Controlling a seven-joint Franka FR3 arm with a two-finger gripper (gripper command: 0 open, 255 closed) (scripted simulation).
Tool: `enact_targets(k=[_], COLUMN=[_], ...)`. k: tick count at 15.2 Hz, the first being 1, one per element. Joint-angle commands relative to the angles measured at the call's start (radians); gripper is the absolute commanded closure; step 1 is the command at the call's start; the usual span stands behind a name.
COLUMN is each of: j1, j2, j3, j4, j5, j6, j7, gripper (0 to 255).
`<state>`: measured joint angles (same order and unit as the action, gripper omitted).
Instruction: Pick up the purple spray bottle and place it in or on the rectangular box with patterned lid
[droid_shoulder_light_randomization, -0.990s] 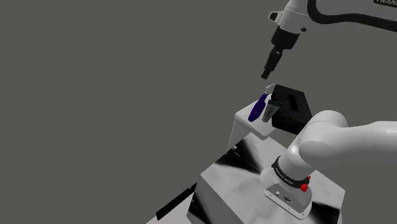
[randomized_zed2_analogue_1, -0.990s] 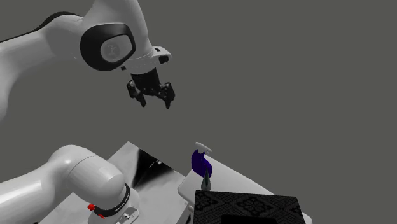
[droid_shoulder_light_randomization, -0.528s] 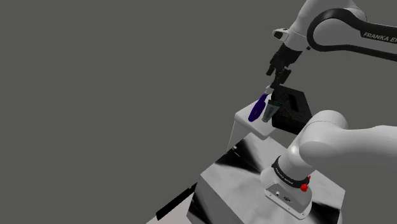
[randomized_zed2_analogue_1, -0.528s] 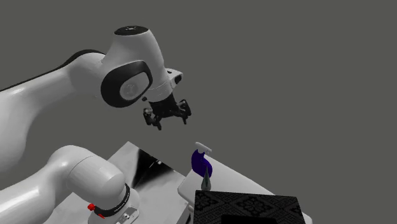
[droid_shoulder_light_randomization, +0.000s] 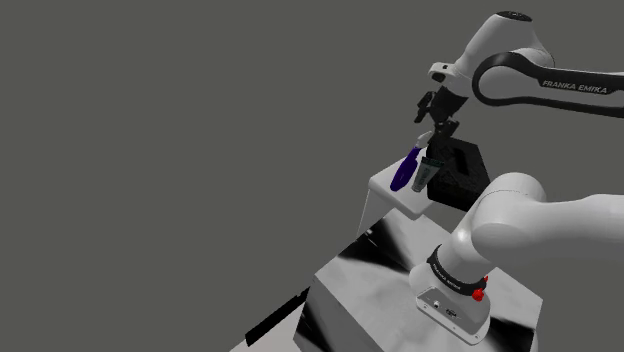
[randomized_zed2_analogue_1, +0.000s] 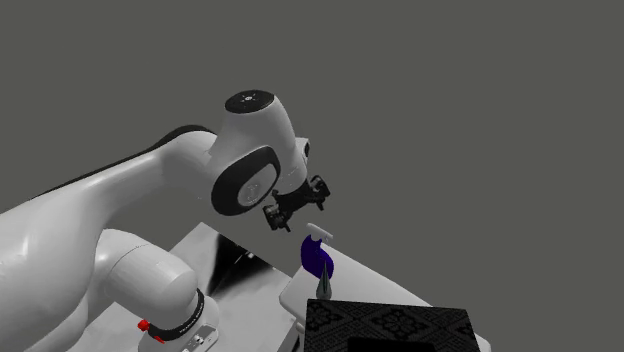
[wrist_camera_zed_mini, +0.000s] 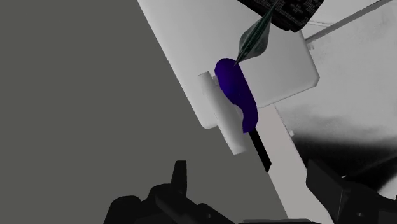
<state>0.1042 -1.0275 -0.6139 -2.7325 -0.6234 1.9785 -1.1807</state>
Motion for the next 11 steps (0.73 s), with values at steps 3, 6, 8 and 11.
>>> enact_targets(k=[3,6,8,11], j1=[0.002,0.002,0.002,0.002], j2=[0.031,0.064,0.064,0.064], j3=[-0.047,-0.083,-0.083,-0.083], j4=[-0.030,-0.054,-0.054,-0.054], j5=[-0.041,-0.070,-0.070,-0.070], j6=[0.069,0.129,0.129,0.129], j7=[-0.012,-0.004,-0.004,-0.004], gripper=[0,0,0,0])
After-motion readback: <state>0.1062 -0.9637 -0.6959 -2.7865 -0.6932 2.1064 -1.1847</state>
